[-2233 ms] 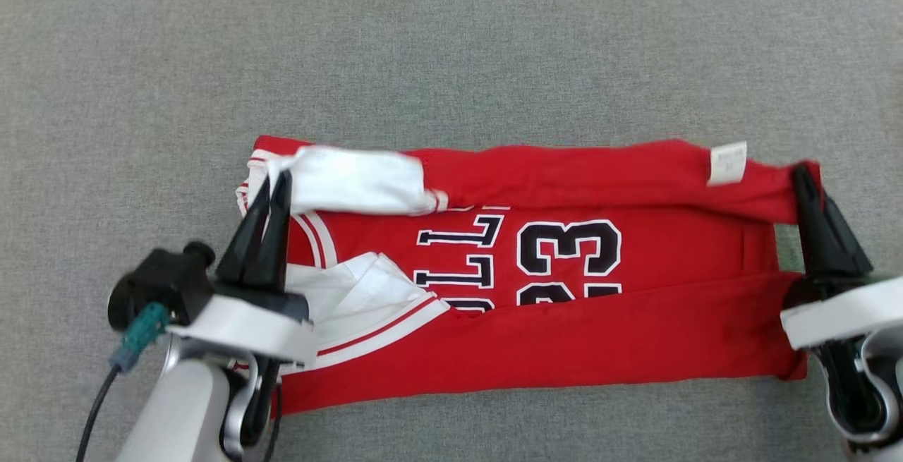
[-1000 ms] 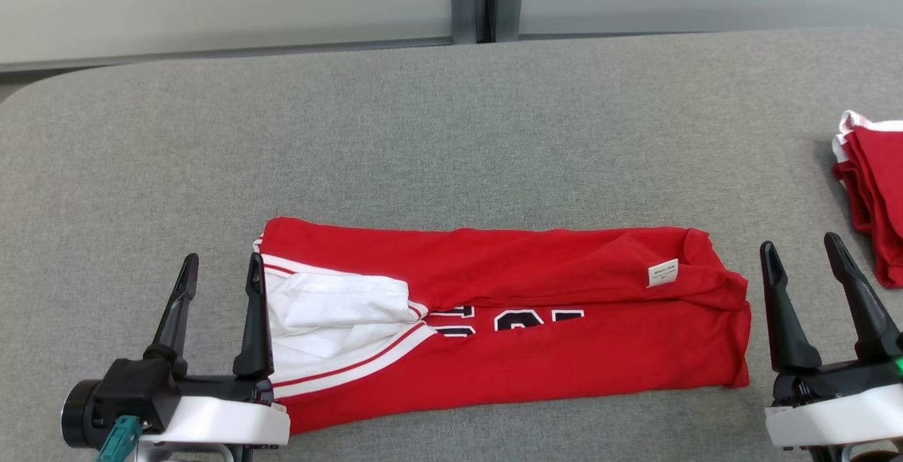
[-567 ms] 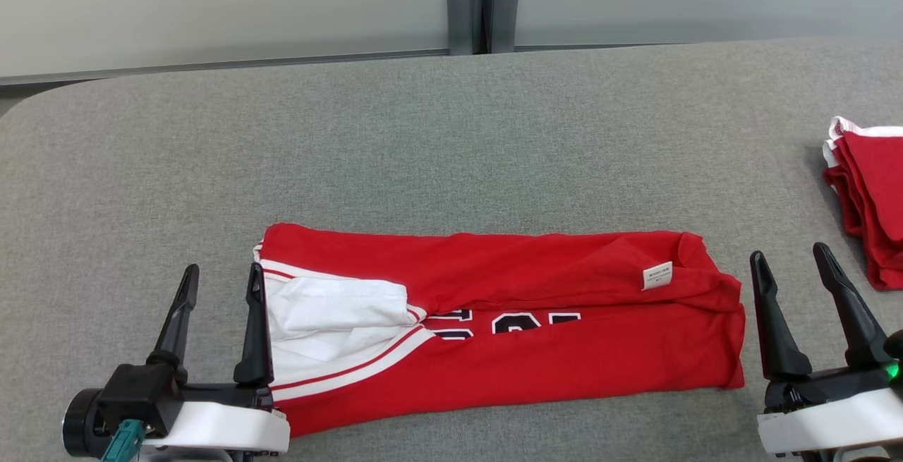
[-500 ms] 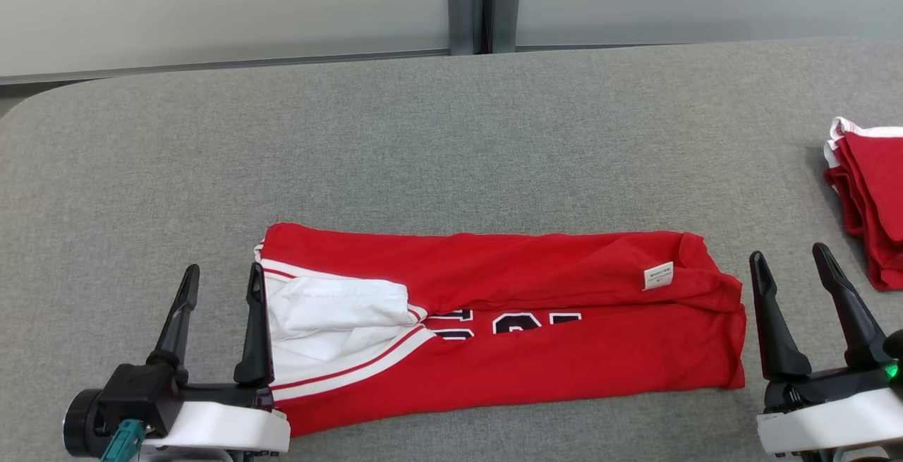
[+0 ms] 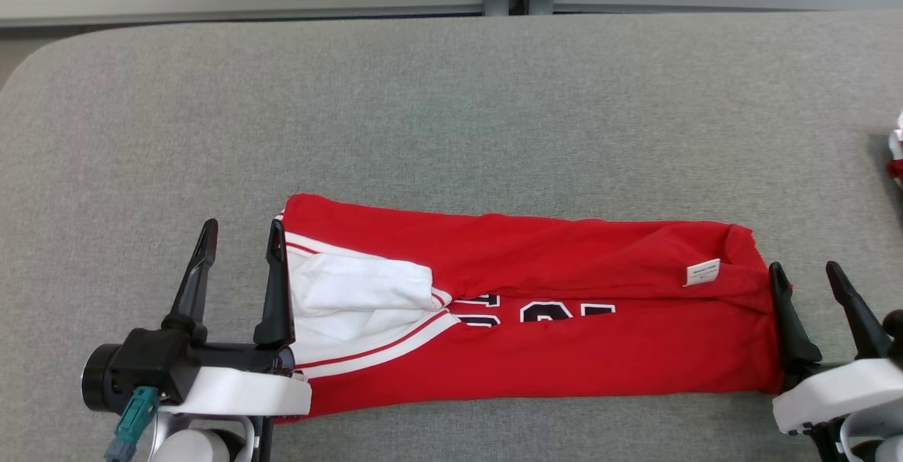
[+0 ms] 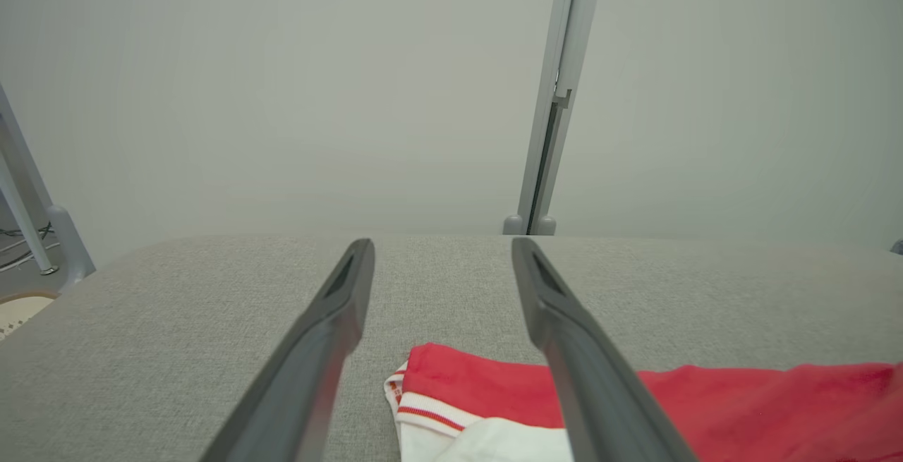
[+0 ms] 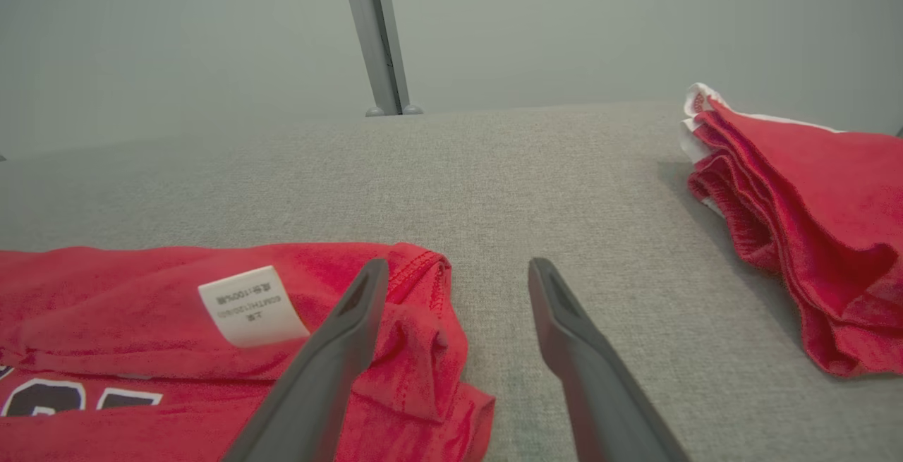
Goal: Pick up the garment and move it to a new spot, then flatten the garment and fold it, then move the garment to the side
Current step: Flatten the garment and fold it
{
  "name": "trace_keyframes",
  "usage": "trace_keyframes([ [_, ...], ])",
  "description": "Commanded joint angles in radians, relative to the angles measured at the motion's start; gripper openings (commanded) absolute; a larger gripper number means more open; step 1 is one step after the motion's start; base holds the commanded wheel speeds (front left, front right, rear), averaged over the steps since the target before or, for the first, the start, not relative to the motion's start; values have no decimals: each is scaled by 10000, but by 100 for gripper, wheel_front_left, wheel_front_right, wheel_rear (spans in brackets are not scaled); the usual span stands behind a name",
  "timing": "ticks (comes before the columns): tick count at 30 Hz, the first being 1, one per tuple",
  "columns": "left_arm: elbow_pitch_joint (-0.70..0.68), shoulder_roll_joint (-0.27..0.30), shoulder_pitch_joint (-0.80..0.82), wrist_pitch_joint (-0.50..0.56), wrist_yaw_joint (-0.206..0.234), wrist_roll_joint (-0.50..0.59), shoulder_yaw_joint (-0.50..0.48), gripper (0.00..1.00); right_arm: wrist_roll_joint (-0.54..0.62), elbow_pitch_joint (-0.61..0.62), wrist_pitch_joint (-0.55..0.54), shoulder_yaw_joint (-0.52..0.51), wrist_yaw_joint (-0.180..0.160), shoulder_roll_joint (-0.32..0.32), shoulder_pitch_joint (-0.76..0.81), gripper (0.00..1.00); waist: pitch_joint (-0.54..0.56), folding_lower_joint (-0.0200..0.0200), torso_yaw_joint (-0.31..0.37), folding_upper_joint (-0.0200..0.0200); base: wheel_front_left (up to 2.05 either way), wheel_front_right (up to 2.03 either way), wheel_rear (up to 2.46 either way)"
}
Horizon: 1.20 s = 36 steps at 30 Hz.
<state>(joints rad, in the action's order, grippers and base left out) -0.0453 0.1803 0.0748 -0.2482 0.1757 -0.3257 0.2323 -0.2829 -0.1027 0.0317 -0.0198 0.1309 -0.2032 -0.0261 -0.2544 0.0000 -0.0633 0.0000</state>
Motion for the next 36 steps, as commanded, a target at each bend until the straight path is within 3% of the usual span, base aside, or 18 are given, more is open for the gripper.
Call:
trace_keyframes([
  [1, 48, 16, 203, -43, -56, 68, 16, 100, -85, -339, 48, 27, -3, -25, -209, 100, -215, 0, -154, 0, 0, 0, 0],
  [6, 270, -116, 449, -95, -185, 74, 141, 100, -452, -1714, 74, 442, -4, -32, -424, 100, -384, 0, -311, 0, 0, 0, 0],
  [13, 385, -155, 635, -146, -224, 90, 35, 100, -1105, -2449, -480, 1258, -1, 157, -195, 100, -520, 0, -195, 0, 0, 0, 0],
  [14, 408, -154, 625, -153, -235, 92, 20, 100, -1248, -2481, -559, 1362, -1, 163, -242, 48, -526, 0, -168, 0, 0, 0, 0],
  [15, 423, -147, 614, -158, -251, 98, 3, 100, -1284, -2519, -686, 1467, -1, 103, -291, 3, -530, 0, -146, 0, 0, 0, 0],
  [24, 502, -120, 634, -167, -262, 118, -85, 100, -1354, -1842, -707, 1347, -17, -513, -724, 0, -469, 0, -48, 0, 0, 0, 0],
  [36, 504, -156, 394, -173, -263, 61, -236, 100, -1216, -1554, -443, 52, -14, -1386, -435, 0, -199, 0, 78, 0, 0, 0, 0],
])
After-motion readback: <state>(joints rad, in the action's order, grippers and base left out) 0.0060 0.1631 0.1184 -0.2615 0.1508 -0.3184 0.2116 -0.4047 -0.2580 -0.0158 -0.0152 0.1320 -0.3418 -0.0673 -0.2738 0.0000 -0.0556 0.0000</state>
